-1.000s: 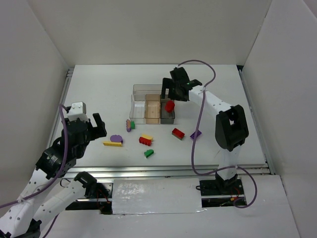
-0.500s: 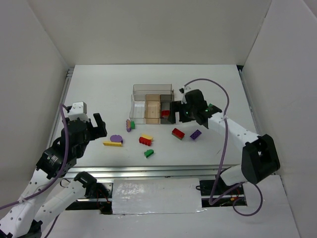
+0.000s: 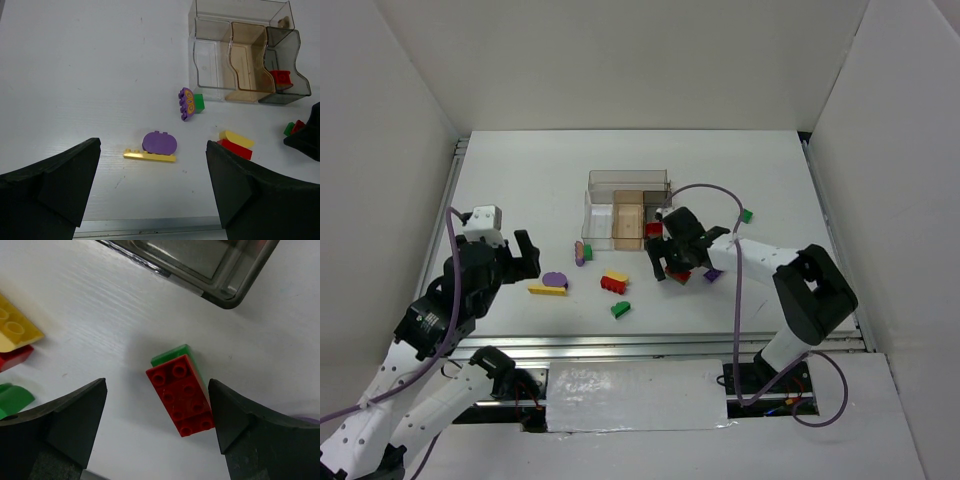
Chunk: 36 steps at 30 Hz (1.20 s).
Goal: Sort the legos into containers by color
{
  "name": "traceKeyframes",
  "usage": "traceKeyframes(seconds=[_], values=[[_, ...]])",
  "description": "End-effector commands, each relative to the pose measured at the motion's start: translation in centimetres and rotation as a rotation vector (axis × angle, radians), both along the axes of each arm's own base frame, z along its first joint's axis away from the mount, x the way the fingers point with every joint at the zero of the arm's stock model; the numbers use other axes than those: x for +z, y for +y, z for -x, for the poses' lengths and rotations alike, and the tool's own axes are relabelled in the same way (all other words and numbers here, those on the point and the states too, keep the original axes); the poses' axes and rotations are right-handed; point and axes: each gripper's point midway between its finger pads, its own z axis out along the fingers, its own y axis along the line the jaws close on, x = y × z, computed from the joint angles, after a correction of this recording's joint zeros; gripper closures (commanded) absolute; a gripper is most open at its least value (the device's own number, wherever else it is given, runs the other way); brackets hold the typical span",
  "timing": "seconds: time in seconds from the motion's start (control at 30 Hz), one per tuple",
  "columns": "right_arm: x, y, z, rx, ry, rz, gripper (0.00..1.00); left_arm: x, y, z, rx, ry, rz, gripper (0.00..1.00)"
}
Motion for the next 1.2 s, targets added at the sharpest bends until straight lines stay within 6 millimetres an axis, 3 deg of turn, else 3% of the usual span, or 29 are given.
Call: traceKeyframes(seconds=[0.0, 0.1, 0.23, 0.3, 0.33, 0.37, 0.4, 0.47, 0.53, 0.63, 0.77, 0.87, 0.9, 0.93, 1.0, 1.03, 1.07, 1.1, 1.13, 1.17], values=[[0.4, -0.4, -1.7, -0.044, -0.055, 0.082, 0.11, 0.8, -0.8, -0.5, -0.043, -0.040, 0.009, 0.01], [0.2, -0.6, -1.5, -0.057, -0.047, 0.096, 0.14, 0.8, -1.1, -0.6, -0.056, -0.037, 0.013, 0.01], [0.6, -0.4, -1.4, -0.062, -0.065, 0.092, 0.42, 0.8, -1.1, -0.6, -0.061, -0.038, 0.014, 0.00], [1.1, -0.2, -1.4, -0.071, -0.080, 0.091, 0.50, 0.7, -1.1, -0.6, -0.059, -0.036, 0.013, 0.00], [1.4, -0.1, -1.4, -0.072, -0.082, 0.090, 0.80, 0.8, -1.1, -0.6, -0.059, -0.039, 0.015, 0.01], [1.6, -0.1, -1.4, -0.083, -0.084, 0.091, 0.98, 0.6, -1.1, -0.6, -0.059, -0.033, 0.012, 0.01], [1.6, -0.4, -1.5, -0.105, -0.089, 0.100, 1.00, 0.6, -1.1, -0.6, -0.060, -0.033, 0.010, 0.00], [1.4, -0.5, -1.4, -0.106, -0.077, 0.110, 0.94, 0.7, -1.1, -0.6, -0.060, -0.035, 0.013, 0.00], [1.5, -0.3, -1.1, -0.099, -0.052, 0.110, 0.97, 0.6, -1.1, -0.6, -0.059, -0.033, 0.012, 0.00], [2.9, 1.7, 0.7, -0.037, -0.014, 0.019, 1.00, 0.9, -1.1, -0.5, -0.060, -0.037, 0.014, 0.01], [9.9, 4.5, 3.1, 0.028, -0.076, -0.257, 1.00, 2.1, -2.4, -0.1, -0.130, -0.057, 0.064, 0.01], [16.0, 6.9, 4.8, 0.103, -0.121, -0.515, 1.00, 4.0, -6.9, 0.7, -0.354, -0.073, 0.191, 0.01], [18.4, 8.1, 5.1, 0.157, -0.160, -0.609, 1.00, 5.4, -10.0, 1.7, -0.523, -0.091, 0.273, 0.00], [21.2, 9.1, 7.1, 0.245, -0.142, -0.735, 1.00, 5.9, -12.0, 2.1, -0.618, -0.081, 0.327, 0.00], [25.0, 10.2, 8.5, 0.349, -0.200, -0.887, 1.00, 6.6, -15.1, 3.6, -0.804, -0.078, 0.435, 0.01], [27.7, 10.5, 9.6, 0.404, -0.231, -0.990, 1.00, 7.9, -16.8, 4.6, -0.936, -0.124, 0.487, 0.01], [28.1, 10.4, 10.3, 0.422, -0.204, -1.011, 1.00, 9.1, -17.2, 5.1, -0.977, -0.156, 0.517, 0.01], [29.6, 10.6, 10.8, 0.471, -0.238, -1.063, 1.00, 9.0, -17.7, 5.4, -1.003, -0.153, 0.553, 0.01], [30.4, 10.8, 12.0, 0.533, -0.220, -1.100, 1.00, 10.6, -18.0, 5.9, -1.061, -0.224, 0.567, 0.01], [31.2, 10.9, 12.8, 0.557, -0.188, -1.143, 1.00, 10.5, -18.1, 6.1, -1.075, -0.232, 0.580, 0.00]])
